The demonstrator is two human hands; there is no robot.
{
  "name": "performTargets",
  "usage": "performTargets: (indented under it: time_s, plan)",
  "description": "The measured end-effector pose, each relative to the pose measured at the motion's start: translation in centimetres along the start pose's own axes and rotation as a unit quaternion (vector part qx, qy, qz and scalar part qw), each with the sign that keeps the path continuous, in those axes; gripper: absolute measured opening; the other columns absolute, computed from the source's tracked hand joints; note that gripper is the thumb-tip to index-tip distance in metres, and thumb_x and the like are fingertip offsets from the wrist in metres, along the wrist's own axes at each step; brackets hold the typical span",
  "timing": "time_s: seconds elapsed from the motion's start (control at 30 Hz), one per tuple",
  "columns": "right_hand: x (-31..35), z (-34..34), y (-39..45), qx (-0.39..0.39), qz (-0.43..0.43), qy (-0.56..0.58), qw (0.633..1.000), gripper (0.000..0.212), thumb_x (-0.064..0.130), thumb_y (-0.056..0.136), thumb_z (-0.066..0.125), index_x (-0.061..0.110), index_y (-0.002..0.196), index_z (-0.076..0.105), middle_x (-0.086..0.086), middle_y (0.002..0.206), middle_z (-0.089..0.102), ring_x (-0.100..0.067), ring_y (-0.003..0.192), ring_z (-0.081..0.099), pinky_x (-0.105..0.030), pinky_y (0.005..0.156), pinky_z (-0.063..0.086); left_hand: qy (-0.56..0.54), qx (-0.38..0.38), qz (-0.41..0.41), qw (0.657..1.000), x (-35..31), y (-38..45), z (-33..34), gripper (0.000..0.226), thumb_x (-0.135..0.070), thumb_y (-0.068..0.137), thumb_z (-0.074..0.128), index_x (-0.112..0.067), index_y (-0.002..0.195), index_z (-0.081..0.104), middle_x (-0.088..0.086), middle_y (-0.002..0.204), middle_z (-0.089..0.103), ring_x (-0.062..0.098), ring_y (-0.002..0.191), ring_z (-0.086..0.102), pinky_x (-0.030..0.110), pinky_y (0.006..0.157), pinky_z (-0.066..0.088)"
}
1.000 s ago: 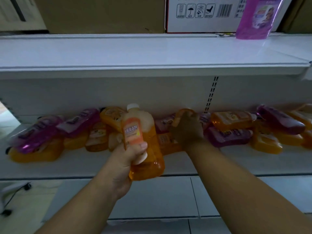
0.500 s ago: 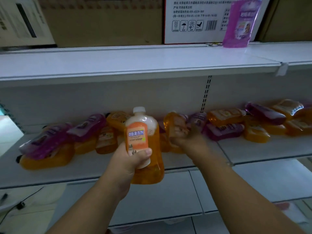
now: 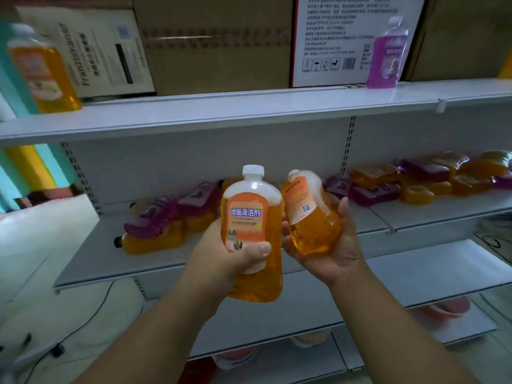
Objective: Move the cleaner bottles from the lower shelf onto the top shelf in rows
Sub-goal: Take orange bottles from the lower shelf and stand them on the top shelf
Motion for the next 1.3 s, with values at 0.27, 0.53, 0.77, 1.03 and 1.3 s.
performTargets:
  time_s: [0.27,0.53,0.77,1.03,1.3]
  plan:
    - [1.3,8.0,-1.3,-0.046,-0.065,-0.047,0.996,0.058,0.038,0.076,0.058,0.002,0.121,0.067,-0.021,0.118,0.062,-0.035,0.103,0.061,-0.042,0.089,0.046,-0.015,-0.021,0.043,0.999,-5.5,-1.7,-4.6,0.074,-0.059,0.045,0.086,-0.037,0.112,0.064,-0.004,0.104,0.075,0.018,0.096,0.072,0.045,0.081,0.058]
    - [0.8,18.8,1.6,0.034,-0.041,-0.117,0.992,0.057,0.050,0.086,0.046,0.009,0.124,0.060,-0.030,0.123,0.063,-0.050,0.109,0.062,-0.067,0.094,0.043,0.001,-0.057,0.101,0.993,-11.7,-2.1,-10.6,0.076,-0.061,0.051,0.083,-0.038,0.119,0.056,-0.012,0.100,0.074,0.008,0.095,0.071,0.025,0.065,0.059]
    - [0.3,25.6,7.6,0.043,-0.069,-0.137,0.987,0.069,0.057,0.077,0.066,0.009,0.125,0.056,-0.021,0.110,0.066,-0.034,0.092,0.066,-0.042,0.075,0.056,0.010,-0.139,0.127,0.982,-16.0,-0.6,-14.8,0.083,-0.060,0.043,0.084,-0.039,0.118,0.055,-0.009,0.103,0.073,0.018,0.098,0.070,0.038,0.081,0.059]
    - [2.8,27.9,15.8,0.118,-0.137,-0.293,0.939,0.078,0.041,0.071,0.080,0.012,0.136,0.048,-0.012,0.112,0.068,-0.033,0.103,0.069,-0.046,0.076,0.057,0.058,-0.189,0.153,0.968,-17.7,6.1,-18.1,0.085,-0.067,0.040,0.088,-0.041,0.114,0.056,-0.019,0.098,0.074,0.009,0.094,0.071,0.036,0.085,0.055]
    - [3.5,30.1,22.0,0.074,-0.301,-0.477,0.823,0.114,0.056,0.046,0.087,0.046,0.139,0.023,0.011,0.119,0.052,-0.015,0.105,0.060,-0.032,0.075,0.058,0.113,-0.269,0.148,0.945,-17.9,13.7,-24.3,0.080,-0.061,0.041,0.084,-0.042,0.114,0.055,-0.017,0.100,0.073,0.007,0.097,0.067,0.025,0.075,0.050]
Point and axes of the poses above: each hand's wrist, its own y-axis towards the middle knuckle, its own z-axis out of the palm, x = y × z, the point moved 4 cm from there along y, towards the middle knuckle
